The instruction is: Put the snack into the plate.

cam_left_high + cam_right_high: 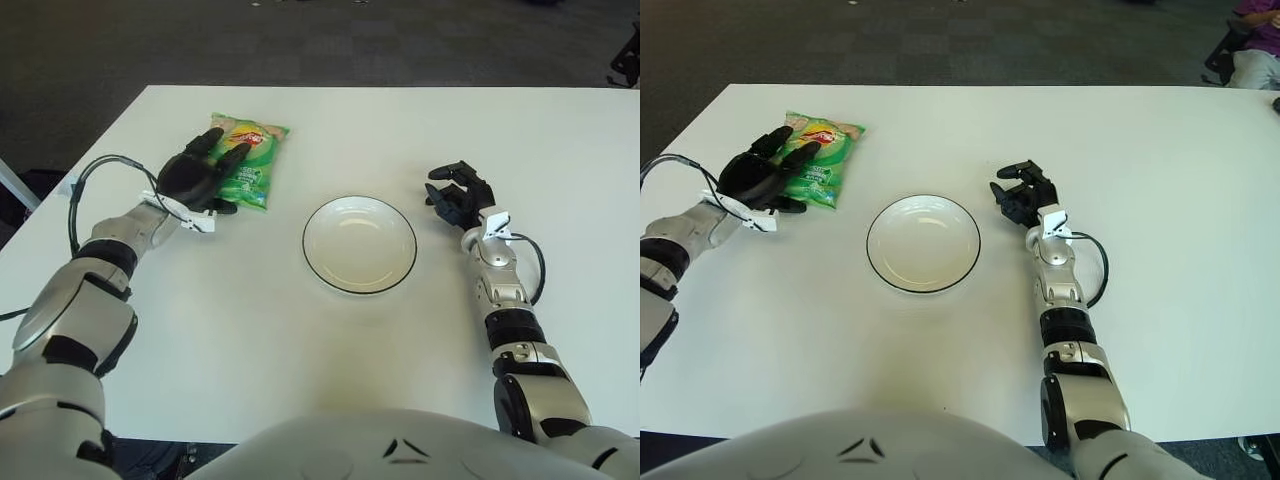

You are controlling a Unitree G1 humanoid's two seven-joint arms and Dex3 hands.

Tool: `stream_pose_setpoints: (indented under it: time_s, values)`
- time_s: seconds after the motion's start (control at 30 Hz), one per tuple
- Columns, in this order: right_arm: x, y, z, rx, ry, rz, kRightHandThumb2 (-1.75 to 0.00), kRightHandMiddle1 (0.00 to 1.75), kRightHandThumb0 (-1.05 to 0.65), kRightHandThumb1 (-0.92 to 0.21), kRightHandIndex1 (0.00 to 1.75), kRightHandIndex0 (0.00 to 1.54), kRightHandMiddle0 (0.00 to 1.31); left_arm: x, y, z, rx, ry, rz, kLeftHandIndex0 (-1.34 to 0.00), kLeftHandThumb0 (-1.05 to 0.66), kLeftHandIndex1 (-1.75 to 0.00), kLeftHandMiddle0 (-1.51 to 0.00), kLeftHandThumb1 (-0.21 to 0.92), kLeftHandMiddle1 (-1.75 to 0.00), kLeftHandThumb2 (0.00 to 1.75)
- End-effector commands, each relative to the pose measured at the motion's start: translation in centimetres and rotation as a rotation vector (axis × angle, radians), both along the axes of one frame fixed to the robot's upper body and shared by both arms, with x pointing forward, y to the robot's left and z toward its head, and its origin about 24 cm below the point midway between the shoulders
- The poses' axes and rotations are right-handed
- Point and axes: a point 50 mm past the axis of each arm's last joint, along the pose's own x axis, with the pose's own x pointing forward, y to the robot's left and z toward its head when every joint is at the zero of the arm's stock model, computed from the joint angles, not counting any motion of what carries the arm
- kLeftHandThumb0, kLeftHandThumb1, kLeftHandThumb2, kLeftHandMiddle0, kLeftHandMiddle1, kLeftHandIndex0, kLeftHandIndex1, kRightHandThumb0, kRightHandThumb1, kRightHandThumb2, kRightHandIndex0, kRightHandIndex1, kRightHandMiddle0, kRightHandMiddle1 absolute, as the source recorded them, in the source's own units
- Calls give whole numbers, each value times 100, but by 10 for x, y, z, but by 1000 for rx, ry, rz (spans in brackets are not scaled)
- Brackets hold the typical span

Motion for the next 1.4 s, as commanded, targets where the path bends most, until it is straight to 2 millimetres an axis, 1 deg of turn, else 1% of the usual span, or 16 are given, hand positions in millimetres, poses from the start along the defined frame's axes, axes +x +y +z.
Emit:
stream_pose_setpoints:
  time_s: [0.0,0.07,0.27,0.5,0.53,0.57,0.6,0.63,0.67,0.77,0.87,0.93,1.07,1.1,1.2,1.37]
  values:
    - [-1,-3,1,-15,4,-2,-35,122,-1,-81,136,65,49,-6,3,-11,14,71,9,-54,-20,-7,-54,80,-3,1]
    - [-1,-3,1,-15,4,-2,-35,122,-1,-82,135,66,49,-5,3,-11,14,70,16,-58,-13,-7,-59,82,-3,1]
    - [-2,-3,1,-18,5,0,-35,123,-1,-82,135,66,48,-2,3,-12,43,63,51,-61,0,-6,-64,86,-2,3]
    - [-3,-3,2,-23,5,2,-34,123,-1,-82,135,66,48,1,6,-18,70,25,155,-71,6,-8,-77,89,-9,3]
    - [-3,-3,2,-24,5,3,-34,123,-1,-82,135,66,48,1,6,-19,73,15,165,-75,16,-10,-69,90,-54,9]
    - [-3,-3,2,-25,5,4,-34,123,-1,-82,135,66,48,0,6,-21,74,0,177,-76,23,-10,-63,91,-85,13]
    - [-3,-3,2,-26,5,5,-34,123,-1,-82,135,66,48,0,6,-22,76,-9,184,-77,26,-13,-61,91,-96,15]
    - [-3,-3,2,-26,6,5,-34,123,-1,-83,135,66,48,0,6,-23,77,-15,189,-74,29,-23,-57,92,-113,18]
    - [-3,-4,2,-27,6,6,-34,123,-1,-83,135,66,48,-1,7,-24,75,-23,192,-72,30,-28,-56,92,-118,19]
    - [-3,-5,2,-33,8,10,-33,123,-1,-83,134,66,48,-2,6,-25,61,-43,196,-57,34,-73,-50,92,-138,23]
    - [-3,-5,2,-37,9,12,-33,123,-1,-83,134,66,48,-2,5,-25,49,-55,196,-47,35,-100,-47,92,-143,25]
    - [-4,-5,2,-41,11,15,-33,123,-1,-83,134,66,48,-3,5,-25,42,-63,195,-40,35,-122,-46,92,-146,26]
    - [-4,-5,2,-50,14,23,-29,121,-1,-84,133,67,49,-4,5,-26,33,-78,196,-30,35,-150,-45,91,-148,28]
    - [-4,-5,2,-53,15,26,-28,121,-1,-85,132,67,49,-4,5,-26,31,-85,197,-28,35,-159,-45,89,-149,33]
    - [-5,-5,2,-58,17,34,-27,121,-1,-86,132,68,49,-5,5,-26,28,-99,197,-29,36,-169,-45,81,-153,49]
    - [-5,-5,3,-66,21,50,-26,121,-1,-86,131,68,49,-6,6,-27,13,-127,203,-34,37,-174,-45,73,-157,63]
